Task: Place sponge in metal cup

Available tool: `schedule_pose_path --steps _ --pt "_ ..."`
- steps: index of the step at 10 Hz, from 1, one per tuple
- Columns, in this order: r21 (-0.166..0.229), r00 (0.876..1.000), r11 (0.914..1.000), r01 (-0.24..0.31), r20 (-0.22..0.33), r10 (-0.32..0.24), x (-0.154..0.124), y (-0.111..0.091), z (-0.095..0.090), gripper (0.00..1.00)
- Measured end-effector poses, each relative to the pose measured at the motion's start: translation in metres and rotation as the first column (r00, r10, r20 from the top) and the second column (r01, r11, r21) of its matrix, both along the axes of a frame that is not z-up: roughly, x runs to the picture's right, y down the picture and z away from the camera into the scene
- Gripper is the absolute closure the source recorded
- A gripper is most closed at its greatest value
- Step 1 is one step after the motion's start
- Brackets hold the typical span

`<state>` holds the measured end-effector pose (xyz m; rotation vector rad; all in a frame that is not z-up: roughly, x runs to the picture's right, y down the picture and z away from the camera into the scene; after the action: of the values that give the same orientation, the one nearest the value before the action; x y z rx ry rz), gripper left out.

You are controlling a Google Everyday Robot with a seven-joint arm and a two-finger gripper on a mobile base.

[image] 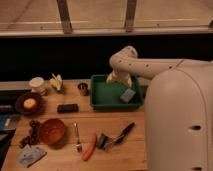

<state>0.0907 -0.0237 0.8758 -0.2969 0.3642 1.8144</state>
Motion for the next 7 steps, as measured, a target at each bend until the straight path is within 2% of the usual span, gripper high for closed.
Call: schedule_pose_path --steps 3,7 --pt "-0.067 0.996 0.9938 -0.089 -0.008 0.089 0.017 0.022 0.038 0.22" --pt "-0.118 0.988 0.9806 -0.156 -0.036 0.153 0.026 0.031 0.065 0.22"
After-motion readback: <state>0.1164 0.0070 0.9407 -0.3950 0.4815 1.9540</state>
